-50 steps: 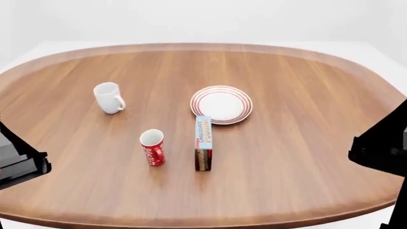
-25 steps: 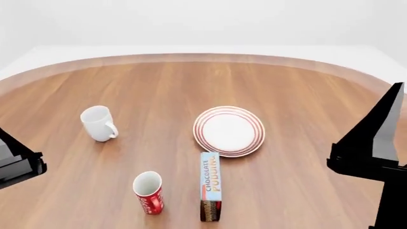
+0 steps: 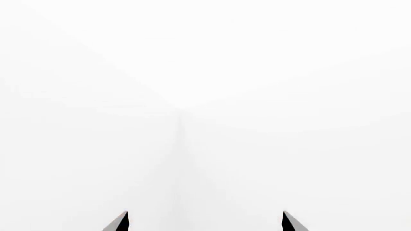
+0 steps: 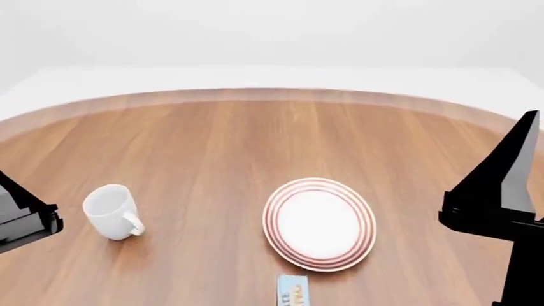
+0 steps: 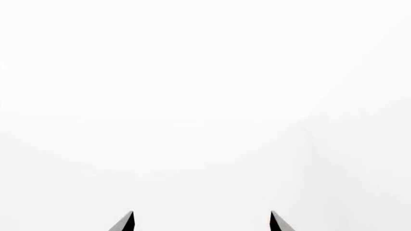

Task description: Pick up the white mug and put it on the plate, and put the chocolate pudding to the right of the plate.

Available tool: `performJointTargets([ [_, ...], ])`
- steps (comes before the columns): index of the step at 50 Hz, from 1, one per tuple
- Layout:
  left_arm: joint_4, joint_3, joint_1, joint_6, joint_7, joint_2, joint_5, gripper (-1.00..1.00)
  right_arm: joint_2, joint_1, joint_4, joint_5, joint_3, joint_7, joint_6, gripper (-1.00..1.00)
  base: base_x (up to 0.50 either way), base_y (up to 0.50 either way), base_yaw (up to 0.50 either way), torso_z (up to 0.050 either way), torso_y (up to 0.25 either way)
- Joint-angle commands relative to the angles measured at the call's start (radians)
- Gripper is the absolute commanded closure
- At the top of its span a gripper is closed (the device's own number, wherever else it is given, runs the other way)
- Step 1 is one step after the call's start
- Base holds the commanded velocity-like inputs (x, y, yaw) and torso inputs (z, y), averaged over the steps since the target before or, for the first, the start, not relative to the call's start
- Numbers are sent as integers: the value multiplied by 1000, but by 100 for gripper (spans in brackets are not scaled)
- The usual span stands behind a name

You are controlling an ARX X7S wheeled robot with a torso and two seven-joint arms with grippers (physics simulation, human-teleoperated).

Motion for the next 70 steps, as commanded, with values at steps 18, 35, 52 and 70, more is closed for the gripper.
performJointTargets([
  [18,-8,-24,5,9,7,10,-1,-100,-2,-11,-18,-30,4,-21,-16,-100,500,-50,0,0,1],
  [35,-18,-12,10,12,0,5,0,-100,-7,-17,-15,-97,-5,-7,-59,-100,174,109,0,0,0],
  [52,-13,1,1,-63,-4,-5,-7,-100,-7,-14,2,-79,8,14,-61,-100,-3,149,0,0,0],
  [70,-14,28,-2,-102,-10,-17,27,-100,2,-19,-1,-83,-1,20,-61,-100,0,0,0,0,-221],
])
